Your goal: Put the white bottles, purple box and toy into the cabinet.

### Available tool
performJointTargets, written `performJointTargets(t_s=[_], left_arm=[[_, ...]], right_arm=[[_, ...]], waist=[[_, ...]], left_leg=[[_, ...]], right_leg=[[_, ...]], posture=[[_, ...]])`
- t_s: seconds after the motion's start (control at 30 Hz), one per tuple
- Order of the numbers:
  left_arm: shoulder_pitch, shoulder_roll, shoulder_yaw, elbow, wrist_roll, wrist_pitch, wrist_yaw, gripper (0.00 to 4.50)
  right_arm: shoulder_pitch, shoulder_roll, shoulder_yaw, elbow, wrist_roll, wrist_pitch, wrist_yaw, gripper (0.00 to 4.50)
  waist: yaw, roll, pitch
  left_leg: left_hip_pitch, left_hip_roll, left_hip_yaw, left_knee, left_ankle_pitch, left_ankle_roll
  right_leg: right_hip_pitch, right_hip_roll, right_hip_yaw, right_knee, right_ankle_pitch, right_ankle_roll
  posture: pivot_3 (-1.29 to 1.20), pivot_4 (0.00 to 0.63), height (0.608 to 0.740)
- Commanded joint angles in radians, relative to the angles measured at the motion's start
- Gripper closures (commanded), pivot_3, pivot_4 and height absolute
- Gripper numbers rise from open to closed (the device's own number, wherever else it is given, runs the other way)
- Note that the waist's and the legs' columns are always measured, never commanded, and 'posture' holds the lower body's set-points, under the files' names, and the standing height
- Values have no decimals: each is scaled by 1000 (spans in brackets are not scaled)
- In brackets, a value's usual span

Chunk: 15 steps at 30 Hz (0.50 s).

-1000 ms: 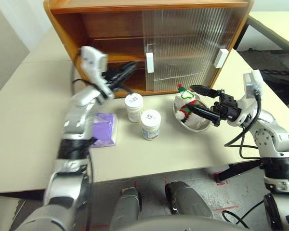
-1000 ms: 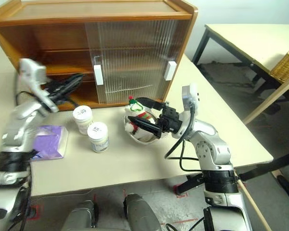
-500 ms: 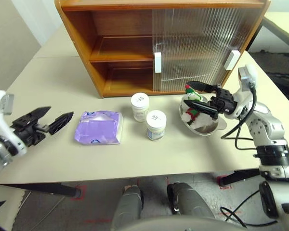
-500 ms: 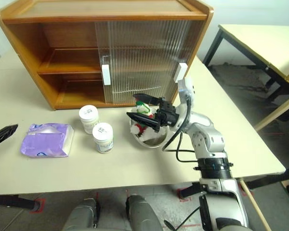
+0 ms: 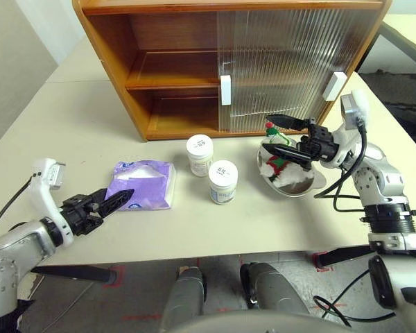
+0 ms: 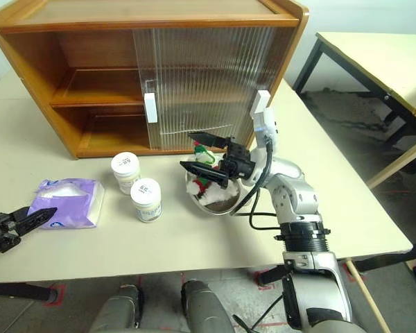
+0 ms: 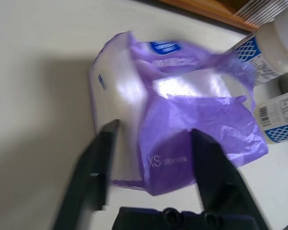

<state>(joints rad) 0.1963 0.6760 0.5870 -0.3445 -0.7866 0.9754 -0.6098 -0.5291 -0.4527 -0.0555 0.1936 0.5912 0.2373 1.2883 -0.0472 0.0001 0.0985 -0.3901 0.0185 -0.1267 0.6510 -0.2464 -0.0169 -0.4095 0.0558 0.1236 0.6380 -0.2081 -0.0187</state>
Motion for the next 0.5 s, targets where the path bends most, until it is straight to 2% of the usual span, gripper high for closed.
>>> performJointTargets(t_s=[0.03,0.17,0.2,0.37,0.5], left_arm=[[22,5,-21,56,47,-50,-10,2711],[32,-5,16,92,39,-93,-22,4246],[37,-7,24,90,34,-98,-23,4475],[37,-51,103,53,-49,-92,0,4475],[45,-96,186,-10,-153,-78,49,4475]], right_arm=[[13,7,9,-11,-9,-8,0,0],[22,8,6,-19,-9,-3,-5,0],[23,7,5,-20,-11,-4,-6,0],[21,9,-10,-16,-25,-35,-34,0],[29,106,-92,-25,44,-97,-134,0]], waist=[[0,0,0],[-1,0,0],[-1,0,0],[-3,0,0],[-5,0,0]], left_leg=[[0,0,0,0,0,0],[2,0,0,0,1,-1],[2,0,0,0,1,-1],[2,0,0,0,1,-1],[2,1,0,0,1,-1]], right_leg=[[0,0,0,0,0,0],[1,0,0,1,0,0],[1,0,0,2,0,0],[1,0,0,2,0,-1],[1,1,0,2,0,-1]], posture=[[-61,105,740],[-71,103,740],[-73,101,740],[-72,98,740],[-60,97,740]])
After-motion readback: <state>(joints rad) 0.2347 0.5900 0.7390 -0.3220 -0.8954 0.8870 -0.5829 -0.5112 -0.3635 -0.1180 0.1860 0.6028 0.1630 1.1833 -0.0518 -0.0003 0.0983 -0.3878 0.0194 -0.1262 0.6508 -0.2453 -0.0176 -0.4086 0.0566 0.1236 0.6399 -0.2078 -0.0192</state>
